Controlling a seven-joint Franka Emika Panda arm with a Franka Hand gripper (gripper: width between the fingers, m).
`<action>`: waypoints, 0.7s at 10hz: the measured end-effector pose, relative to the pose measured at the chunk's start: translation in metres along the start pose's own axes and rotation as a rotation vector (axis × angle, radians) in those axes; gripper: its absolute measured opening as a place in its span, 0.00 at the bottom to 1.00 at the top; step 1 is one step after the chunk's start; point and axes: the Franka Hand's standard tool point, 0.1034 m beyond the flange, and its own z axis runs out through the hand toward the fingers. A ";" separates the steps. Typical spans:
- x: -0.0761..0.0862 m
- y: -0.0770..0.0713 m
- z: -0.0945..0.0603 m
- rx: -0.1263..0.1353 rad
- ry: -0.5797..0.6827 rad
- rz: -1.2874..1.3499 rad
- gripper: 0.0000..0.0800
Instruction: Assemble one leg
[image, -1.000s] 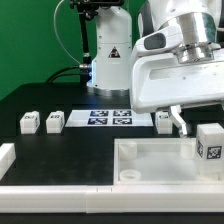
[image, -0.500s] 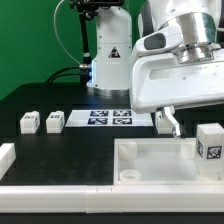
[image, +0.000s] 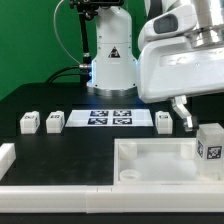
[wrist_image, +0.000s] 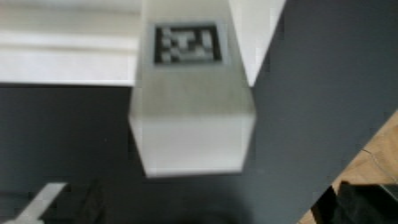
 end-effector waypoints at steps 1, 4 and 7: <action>-0.006 0.001 0.005 0.004 -0.065 0.003 0.81; -0.006 0.001 0.005 0.004 -0.065 0.003 0.81; -0.006 0.001 0.005 0.004 -0.065 0.003 0.81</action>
Offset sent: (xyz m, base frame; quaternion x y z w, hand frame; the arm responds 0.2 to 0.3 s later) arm -0.0098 -0.0130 -0.0195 -0.0027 -0.2424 0.0003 0.9702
